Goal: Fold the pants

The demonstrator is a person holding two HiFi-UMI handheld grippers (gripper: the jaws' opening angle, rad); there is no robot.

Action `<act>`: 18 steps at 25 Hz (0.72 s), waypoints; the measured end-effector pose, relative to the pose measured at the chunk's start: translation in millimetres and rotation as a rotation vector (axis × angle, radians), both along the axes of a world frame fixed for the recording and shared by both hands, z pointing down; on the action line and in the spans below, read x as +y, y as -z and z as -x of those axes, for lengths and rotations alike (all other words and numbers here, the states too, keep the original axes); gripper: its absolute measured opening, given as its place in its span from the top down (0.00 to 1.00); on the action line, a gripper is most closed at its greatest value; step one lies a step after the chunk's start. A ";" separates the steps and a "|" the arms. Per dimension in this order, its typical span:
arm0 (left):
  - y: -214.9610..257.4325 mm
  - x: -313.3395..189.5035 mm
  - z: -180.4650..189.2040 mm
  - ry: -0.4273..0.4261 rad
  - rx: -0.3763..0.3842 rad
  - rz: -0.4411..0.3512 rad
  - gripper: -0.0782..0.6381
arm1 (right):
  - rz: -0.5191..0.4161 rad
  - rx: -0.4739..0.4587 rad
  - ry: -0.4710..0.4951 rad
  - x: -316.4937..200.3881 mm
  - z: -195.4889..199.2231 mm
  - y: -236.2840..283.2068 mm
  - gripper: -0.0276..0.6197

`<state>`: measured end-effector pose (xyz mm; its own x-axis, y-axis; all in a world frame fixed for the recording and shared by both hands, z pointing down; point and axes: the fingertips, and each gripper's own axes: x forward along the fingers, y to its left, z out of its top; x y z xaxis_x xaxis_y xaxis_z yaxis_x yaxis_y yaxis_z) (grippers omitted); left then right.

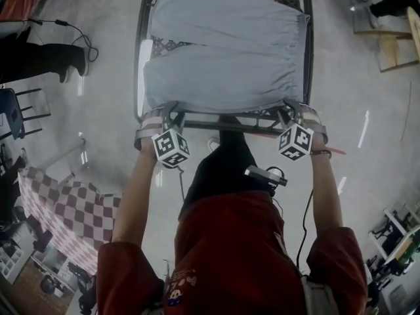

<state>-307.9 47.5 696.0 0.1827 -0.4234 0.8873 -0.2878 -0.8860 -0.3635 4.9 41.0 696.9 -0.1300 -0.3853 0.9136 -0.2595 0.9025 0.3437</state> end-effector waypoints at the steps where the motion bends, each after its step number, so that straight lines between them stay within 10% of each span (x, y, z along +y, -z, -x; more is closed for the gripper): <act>1: -3.1 0.1 0.1 -0.011 -0.009 0.010 0.62 | 0.006 0.018 0.007 -1.4 -2.6 -2.9 0.76; 18: -19.4 0.4 0.9 -0.081 -0.041 0.438 0.71 | 0.257 0.007 0.009 0.5 0.3 -18.6 0.80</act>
<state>-308.8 47.9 715.4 0.1606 0.0080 0.9870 -0.2045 -0.9780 0.0412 4.6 41.5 715.6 -0.1256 -0.1394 0.9822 -0.2494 0.9627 0.1048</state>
